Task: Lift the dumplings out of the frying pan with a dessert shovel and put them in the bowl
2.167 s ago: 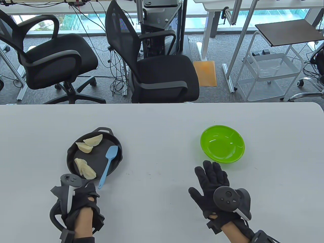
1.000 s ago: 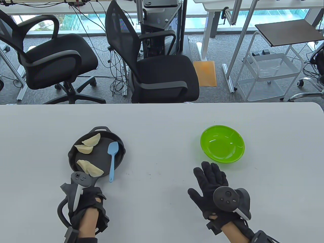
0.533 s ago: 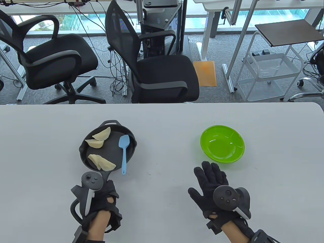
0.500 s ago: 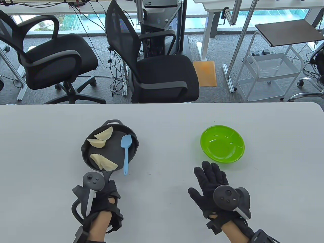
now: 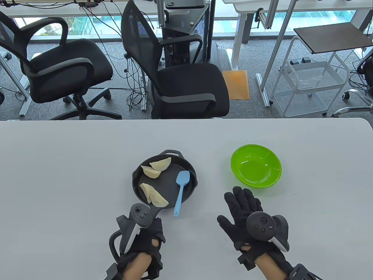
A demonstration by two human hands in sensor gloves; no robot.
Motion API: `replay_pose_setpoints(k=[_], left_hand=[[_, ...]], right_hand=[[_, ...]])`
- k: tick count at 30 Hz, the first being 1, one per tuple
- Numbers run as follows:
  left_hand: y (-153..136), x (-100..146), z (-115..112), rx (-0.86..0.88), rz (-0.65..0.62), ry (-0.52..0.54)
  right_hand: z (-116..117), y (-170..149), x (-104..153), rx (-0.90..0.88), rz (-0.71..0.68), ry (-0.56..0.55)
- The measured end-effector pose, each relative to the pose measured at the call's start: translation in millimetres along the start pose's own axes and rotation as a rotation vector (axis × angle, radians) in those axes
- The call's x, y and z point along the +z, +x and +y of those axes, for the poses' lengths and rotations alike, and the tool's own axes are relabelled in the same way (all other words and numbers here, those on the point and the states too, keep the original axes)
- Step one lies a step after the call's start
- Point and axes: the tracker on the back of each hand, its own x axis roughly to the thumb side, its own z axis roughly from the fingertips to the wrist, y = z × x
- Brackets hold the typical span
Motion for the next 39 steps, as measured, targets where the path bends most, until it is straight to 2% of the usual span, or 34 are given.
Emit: replay_pose_setpoints(k=[4, 10, 16, 25, 31, 39], left_hand=[[10, 4, -9, -0.02, -0.032, 0.003], [22, 7, -30, -0.029, -0.116, -0.164], [36, 12, -43, -0.087, -0.224, -0.255], [45, 16, -54, -0.104, -0.328, -0.342], [49, 17, -59, -0.095, -0.368, -0.366], [48, 13, -59, -0.089, -0.39, -0.392]], right_hand=[[5, -4, 0, -0.051, 0.052, 0.031], [14, -12, -1, -0.131, 0.162, 0.13], [28, -16, -2, -0.211, 0.277, 0.282], [42, -10, -3, -0.111, 0.368, 0.398], [46, -2, -4, -0.023, 0.382, 0.419], [56, 3, -12, 0.121, 0.406, 0.346]])
